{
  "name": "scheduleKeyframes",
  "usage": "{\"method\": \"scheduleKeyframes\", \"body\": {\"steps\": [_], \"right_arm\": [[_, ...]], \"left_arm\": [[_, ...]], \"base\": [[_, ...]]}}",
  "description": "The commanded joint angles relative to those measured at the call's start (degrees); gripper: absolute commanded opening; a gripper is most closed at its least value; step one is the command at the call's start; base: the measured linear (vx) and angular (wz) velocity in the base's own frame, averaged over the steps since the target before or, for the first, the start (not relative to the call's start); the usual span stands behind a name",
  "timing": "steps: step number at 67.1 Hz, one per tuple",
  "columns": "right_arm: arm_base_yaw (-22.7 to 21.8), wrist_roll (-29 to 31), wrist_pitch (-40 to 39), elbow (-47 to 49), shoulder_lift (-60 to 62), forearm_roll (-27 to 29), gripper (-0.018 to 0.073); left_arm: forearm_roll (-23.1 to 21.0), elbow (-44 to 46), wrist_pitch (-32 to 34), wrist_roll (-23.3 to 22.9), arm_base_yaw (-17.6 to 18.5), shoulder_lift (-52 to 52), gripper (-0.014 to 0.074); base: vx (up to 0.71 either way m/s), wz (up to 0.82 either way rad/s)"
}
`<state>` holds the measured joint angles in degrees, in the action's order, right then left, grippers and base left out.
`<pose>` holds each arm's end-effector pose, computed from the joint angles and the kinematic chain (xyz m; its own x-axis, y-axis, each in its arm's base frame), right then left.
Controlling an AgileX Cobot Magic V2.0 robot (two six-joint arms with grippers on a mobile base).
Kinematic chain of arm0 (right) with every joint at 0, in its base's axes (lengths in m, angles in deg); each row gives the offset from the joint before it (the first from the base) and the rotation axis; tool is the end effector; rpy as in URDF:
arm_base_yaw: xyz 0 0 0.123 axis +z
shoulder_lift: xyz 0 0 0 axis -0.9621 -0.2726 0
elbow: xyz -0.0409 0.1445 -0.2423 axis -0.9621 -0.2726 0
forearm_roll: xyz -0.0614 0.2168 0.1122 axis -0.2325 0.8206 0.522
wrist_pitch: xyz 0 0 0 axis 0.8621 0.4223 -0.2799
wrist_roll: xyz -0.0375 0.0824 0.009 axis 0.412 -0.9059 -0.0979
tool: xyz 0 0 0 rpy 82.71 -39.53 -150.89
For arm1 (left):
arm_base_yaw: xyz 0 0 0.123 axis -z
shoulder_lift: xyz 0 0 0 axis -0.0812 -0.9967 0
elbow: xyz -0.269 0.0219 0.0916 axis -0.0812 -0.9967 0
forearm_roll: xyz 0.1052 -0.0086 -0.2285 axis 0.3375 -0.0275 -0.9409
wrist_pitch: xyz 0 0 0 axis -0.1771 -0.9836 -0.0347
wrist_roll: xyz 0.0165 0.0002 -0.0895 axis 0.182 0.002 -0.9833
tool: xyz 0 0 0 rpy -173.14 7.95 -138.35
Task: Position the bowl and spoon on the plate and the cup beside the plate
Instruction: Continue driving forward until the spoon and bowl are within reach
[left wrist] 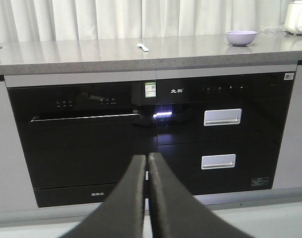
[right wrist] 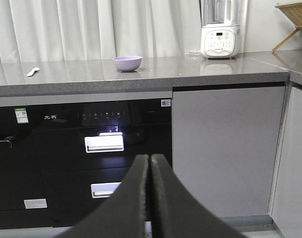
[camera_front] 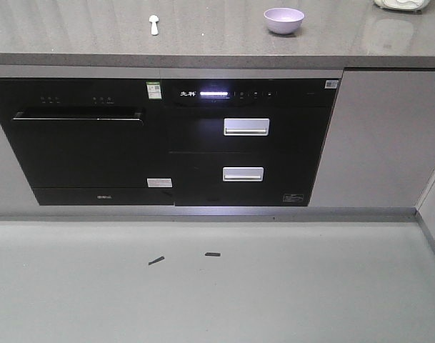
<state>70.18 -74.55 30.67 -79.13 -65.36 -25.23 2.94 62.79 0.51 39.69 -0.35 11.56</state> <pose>0.0565 -0.0045 0.1987 0.0109 0.0327 -0.9994 0.0761 0.9965 0.0334 0.0564 -0.0021 0.1912 -0.0834 -0.0486 -0.9953 0.0470 0.9975 -0.0526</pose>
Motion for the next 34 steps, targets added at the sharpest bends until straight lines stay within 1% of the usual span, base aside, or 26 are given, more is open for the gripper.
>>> {"method": "scheduleKeyframes", "body": {"steps": [1,34], "right_arm": [[-0.4,0.2,-4.5,-0.3,0.5,-0.2,-0.0003],[-0.4,0.2,-4.5,-0.3,0.5,-0.2,-0.0003]], "left_arm": [[0.0,0.4,4.4,-0.3,-0.1,0.7,-0.0006],[0.0,0.4,4.4,-0.3,-0.1,0.7,-0.0006]], "base": [[0.10,-0.02],[0.10,0.00]]}}
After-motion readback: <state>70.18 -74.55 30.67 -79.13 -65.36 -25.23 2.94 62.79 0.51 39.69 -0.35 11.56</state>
